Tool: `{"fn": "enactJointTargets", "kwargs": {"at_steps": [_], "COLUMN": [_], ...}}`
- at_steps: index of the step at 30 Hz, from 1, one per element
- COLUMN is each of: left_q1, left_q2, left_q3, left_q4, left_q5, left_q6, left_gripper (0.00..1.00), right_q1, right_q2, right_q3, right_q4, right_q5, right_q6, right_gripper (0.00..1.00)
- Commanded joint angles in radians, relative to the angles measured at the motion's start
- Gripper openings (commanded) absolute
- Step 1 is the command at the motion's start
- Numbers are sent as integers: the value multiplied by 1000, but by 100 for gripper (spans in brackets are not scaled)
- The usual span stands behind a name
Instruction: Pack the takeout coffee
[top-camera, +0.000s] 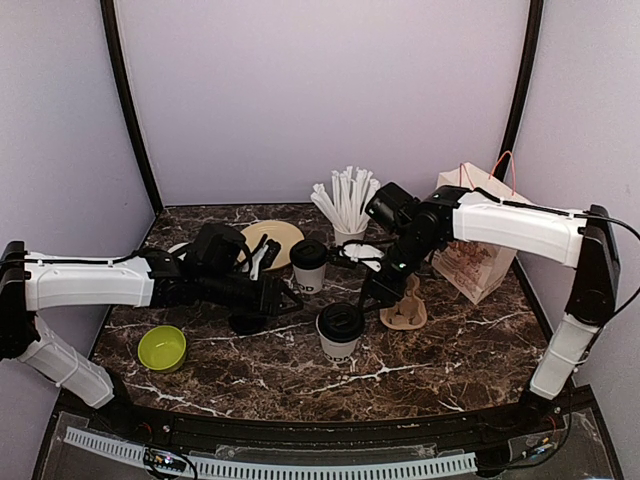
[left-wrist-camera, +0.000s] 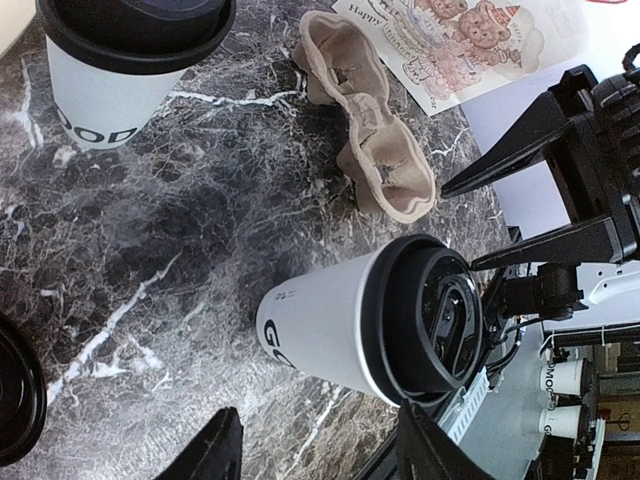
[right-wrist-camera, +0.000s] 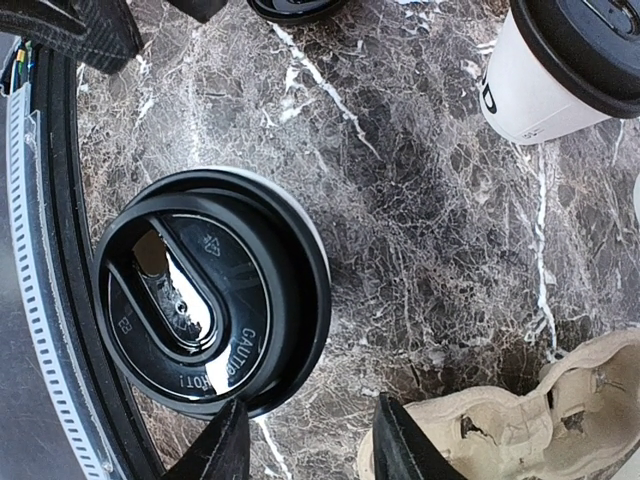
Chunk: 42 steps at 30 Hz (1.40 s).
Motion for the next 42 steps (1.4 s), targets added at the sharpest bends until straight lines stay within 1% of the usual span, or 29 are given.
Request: {"fn": "enactJointTargets", "kwargs": {"at_steps": [1, 13, 19, 23, 25, 30, 36, 42], "left_q1": [-4, -4, -5, -5, -4, -6, -6, -4], "left_q2": [-32, -26, 2, 39, 58, 103, 137, 142], "left_q3": [-22, -23, -11, 6, 10, 26, 52, 52], "left_q4": [-7, 5, 37, 57, 83, 106, 113, 114], "left_q5": [-9, -8, 6, 46, 64, 95, 118, 118], "left_q6": [1, -4, -24, -37, -44, -48, -50, -47], "left_gripper": [55, 55, 54, 49, 47, 44, 47, 48], "right_q1": [10, 15, -10, -49, -75, -129, -151, -155], "right_q2": [21, 23, -30, -84, -106, -92, -18, 30], "right_q3": [44, 56, 60, 9, -47, -175, -142, -109], "right_q4": [-1, -15, -38, -17, 16, 74, 53, 41], "right_q5": [-15, -11, 0, -17, -57, -256, -374, -414], "right_q6": [10, 13, 12, 24, 47, 91, 99, 96], "right_gripper": [42, 42, 47, 51, 53, 55, 58, 59]}}
